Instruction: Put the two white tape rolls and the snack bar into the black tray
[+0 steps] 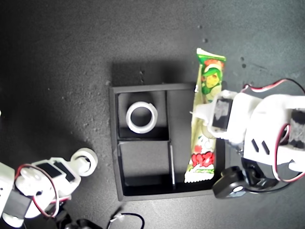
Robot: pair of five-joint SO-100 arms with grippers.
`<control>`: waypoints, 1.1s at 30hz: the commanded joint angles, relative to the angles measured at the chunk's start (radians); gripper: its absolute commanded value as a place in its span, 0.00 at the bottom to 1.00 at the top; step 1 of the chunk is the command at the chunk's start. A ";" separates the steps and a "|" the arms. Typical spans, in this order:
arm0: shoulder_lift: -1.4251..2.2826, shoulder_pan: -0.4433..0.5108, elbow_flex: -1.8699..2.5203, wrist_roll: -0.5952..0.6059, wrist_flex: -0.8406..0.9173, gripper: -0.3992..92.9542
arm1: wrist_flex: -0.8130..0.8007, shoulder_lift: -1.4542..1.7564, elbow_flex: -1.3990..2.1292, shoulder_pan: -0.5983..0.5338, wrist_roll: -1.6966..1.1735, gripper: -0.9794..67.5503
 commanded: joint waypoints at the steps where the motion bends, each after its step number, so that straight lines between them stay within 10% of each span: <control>1: -0.025 0.000 -0.020 -0.014 -0.034 0.16 | -0.069 -0.015 -0.012 -0.012 -0.078 0.01; 14: -0.123 -0.029 0.029 -0.055 -0.149 0.01 | -0.126 -0.140 0.005 -0.025 -0.118 0.02; 22: 0.137 -0.063 0.009 0.017 0.058 0.01 | 0.087 -0.140 -0.055 -0.046 -0.123 0.27; 33: 0.100 -0.176 -0.598 0.293 0.359 0.01 | 0.457 -0.124 -0.709 -0.005 0.247 0.01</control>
